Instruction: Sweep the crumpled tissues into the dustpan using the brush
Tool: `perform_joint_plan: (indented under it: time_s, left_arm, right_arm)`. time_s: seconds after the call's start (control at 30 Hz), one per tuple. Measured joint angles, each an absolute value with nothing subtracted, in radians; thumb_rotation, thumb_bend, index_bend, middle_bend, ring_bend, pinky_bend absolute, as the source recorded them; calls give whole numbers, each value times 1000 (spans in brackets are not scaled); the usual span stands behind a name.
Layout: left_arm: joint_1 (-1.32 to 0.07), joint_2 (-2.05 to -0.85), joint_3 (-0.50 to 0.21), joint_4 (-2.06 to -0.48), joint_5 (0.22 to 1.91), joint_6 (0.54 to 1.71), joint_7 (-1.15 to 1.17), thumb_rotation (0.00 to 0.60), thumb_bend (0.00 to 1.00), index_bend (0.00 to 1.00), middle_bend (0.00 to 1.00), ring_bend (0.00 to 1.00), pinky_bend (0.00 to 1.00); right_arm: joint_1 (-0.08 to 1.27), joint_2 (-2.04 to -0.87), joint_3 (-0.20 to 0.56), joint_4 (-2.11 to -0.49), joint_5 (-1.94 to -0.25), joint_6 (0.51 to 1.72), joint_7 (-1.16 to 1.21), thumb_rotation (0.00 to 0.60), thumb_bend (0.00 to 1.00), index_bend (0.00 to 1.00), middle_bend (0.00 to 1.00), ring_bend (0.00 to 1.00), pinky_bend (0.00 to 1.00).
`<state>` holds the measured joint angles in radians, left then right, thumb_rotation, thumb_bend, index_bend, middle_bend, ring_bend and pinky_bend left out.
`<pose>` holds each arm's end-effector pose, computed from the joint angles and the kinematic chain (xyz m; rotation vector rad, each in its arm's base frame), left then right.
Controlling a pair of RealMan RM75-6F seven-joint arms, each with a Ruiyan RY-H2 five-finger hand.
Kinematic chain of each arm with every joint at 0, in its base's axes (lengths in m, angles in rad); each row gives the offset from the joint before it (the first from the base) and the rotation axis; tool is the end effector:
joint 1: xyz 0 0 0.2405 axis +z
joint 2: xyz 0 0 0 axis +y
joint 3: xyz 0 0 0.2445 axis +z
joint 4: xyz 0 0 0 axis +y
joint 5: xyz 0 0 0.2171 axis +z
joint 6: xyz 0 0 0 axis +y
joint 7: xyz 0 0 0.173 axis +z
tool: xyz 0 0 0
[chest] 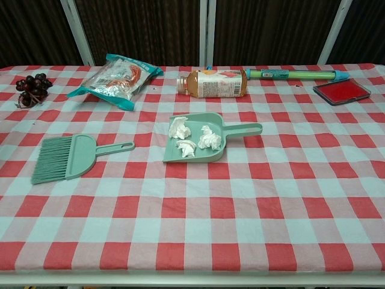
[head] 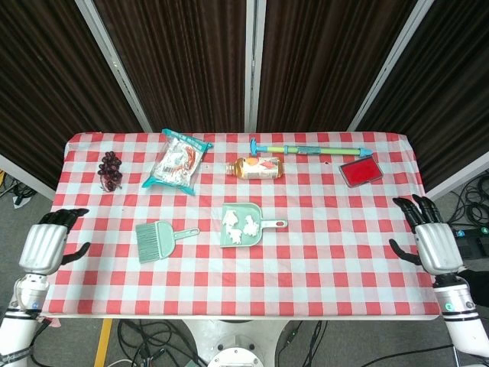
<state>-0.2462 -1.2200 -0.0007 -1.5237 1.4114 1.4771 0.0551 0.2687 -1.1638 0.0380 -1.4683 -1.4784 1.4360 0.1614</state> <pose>-0.2933 0.2492 0.1202 -1.4440 -0.8458 -0.9131 -0.2926 -0.2668 0.1413 1.4656 -0.8892 1.0414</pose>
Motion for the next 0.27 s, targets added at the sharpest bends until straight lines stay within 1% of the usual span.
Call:
perform_joint_plan:
  time_s: [0.2, 0.27]
  left_arm:
    - [-138, -1209, 44, -1512, 1458, 1591, 23, 600, 229, 236, 290, 253, 291]
    - [-115, -1209, 55, -1516, 1474, 1610, 21, 600, 229, 236, 290, 253, 291]
  right_arm:
    - [174, -1165, 14, -1442, -1505, 1543, 215, 600, 212, 100, 135, 0, 0]
    - [147, -1167, 8, -1439, -1509, 1565, 223, 600, 214, 100, 138, 0, 0]
